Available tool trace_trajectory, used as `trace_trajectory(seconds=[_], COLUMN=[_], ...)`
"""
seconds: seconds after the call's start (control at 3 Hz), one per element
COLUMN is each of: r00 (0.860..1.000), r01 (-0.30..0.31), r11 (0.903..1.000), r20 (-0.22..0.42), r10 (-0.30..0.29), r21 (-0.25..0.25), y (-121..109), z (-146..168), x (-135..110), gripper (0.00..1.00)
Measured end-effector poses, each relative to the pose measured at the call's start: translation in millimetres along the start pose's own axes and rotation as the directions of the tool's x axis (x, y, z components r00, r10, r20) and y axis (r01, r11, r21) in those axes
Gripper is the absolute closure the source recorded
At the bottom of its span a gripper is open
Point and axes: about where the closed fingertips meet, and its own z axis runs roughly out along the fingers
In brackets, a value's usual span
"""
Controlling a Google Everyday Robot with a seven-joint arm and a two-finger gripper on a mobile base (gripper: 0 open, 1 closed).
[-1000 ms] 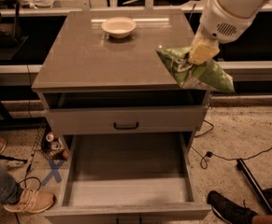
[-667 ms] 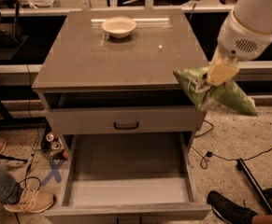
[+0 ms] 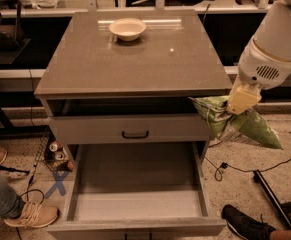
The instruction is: Place green jalapeno chip bag into middle drawer
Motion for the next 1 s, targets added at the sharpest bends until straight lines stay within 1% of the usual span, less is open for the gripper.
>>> trace_trajectory(seconds=[0.33,0.67,1.0], r00=[1.0,1.0,0.997], r01=[-0.006,-0.024,-0.068], r11=[0.9998,0.9954,0.9816], r20=[-0.007,0.007,0.025], r10=[0.006,0.025,0.073], r21=[-0.017,-0.092,-0.179], y=[-1,7,27], z=[13,65,140], x=[-1,-5,-13], gripper=[1.0,1.0,1.0])
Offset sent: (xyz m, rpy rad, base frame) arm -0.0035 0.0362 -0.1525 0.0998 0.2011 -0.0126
